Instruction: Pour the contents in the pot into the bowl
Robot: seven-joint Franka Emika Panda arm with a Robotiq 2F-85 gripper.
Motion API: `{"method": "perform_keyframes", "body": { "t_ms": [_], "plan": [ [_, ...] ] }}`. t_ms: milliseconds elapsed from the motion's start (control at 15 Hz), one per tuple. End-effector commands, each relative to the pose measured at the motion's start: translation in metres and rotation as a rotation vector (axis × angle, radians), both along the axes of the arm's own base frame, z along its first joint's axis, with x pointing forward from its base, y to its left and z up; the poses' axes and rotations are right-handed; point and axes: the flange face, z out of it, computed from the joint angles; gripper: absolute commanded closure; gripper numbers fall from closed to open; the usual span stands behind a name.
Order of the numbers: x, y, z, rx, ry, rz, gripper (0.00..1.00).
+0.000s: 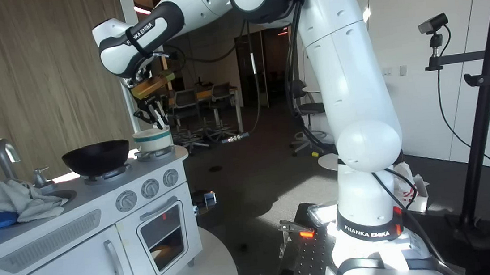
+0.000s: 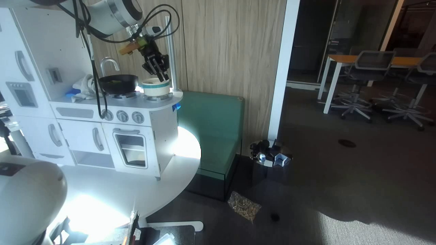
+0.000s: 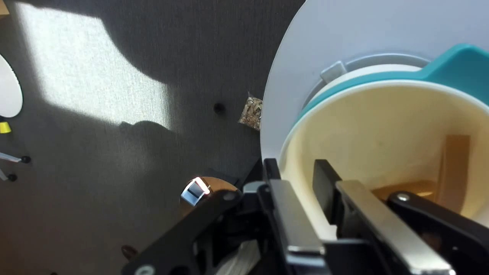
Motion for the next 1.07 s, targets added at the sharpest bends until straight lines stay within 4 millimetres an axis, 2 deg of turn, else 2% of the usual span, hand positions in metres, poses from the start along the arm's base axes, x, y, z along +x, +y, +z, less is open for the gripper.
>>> {"method": "perform_keyframes", "body": {
  "t_ms": [0,333,667,867,1000],
  "plan": [
    [0.001,0.004,0.009,0.009,-0.022,0.009,0.39],
    [-0.013,0.027,0.028,0.008,-0.038,0.049,0.00],
    [-0.043,0.068,0.063,0.008,-0.078,0.152,0.00],
    [-0.071,0.094,0.088,0.009,-0.103,0.224,0.01],
    [-0.087,0.105,0.099,0.015,-0.113,0.262,0.00]
  ]
}}
